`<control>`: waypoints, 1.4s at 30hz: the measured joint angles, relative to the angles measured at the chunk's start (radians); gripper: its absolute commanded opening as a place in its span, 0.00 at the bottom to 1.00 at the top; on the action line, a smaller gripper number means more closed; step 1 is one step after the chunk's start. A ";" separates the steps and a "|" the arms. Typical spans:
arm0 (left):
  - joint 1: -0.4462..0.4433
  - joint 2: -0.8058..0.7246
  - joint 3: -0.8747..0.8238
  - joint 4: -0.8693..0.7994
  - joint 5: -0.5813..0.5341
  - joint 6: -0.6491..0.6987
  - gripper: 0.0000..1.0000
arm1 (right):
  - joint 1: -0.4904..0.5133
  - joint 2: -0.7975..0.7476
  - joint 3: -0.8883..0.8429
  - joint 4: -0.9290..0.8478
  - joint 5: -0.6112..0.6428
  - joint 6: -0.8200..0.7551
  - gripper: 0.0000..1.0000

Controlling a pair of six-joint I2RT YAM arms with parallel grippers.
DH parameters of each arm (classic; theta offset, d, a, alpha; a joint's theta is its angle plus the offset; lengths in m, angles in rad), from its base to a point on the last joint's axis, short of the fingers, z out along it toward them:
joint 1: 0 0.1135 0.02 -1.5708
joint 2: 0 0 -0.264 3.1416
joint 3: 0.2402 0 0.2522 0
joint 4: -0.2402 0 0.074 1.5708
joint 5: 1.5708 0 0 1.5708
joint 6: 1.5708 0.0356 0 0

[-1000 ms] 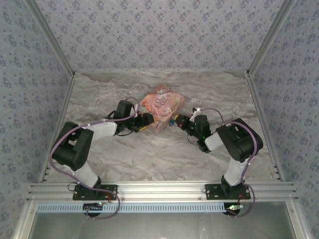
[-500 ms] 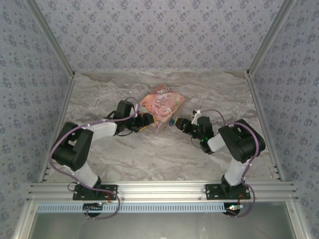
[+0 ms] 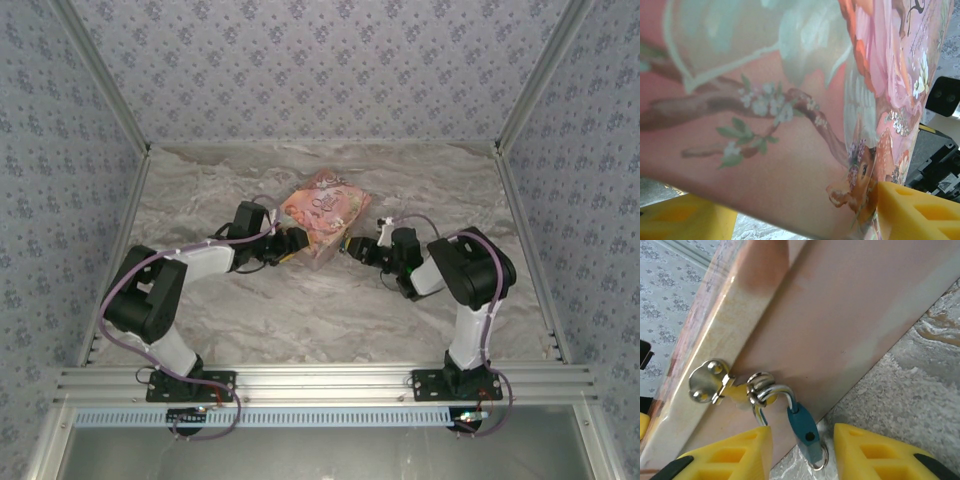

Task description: Unlock the padlock with the key

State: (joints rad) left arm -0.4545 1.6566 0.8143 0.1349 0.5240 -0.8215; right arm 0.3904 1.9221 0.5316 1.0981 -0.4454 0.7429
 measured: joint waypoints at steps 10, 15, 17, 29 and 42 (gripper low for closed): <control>0.000 -0.001 0.000 -0.001 0.000 0.000 0.70 | 0.000 0.039 0.024 0.024 -0.021 0.000 0.24; 0.000 -0.002 0.000 -0.002 -0.001 0.000 0.70 | 0.001 0.051 0.029 0.035 -0.026 0.002 0.14; 0.001 -0.005 0.000 -0.005 -0.002 0.000 0.70 | 0.001 0.051 0.026 0.040 -0.026 0.003 0.11; 0.001 -0.007 -0.009 0.002 -0.008 0.000 0.70 | -0.006 0.051 0.000 0.093 -0.021 0.107 0.05; 0.003 -0.007 -0.035 0.050 -0.004 0.000 0.70 | -0.009 0.051 0.001 0.103 -0.026 0.216 0.05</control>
State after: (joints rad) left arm -0.4515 1.6493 0.7795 0.1844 0.5198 -0.8215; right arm 0.3817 1.9732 0.5327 1.2007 -0.4717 0.9585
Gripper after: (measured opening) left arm 0.698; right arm 0.082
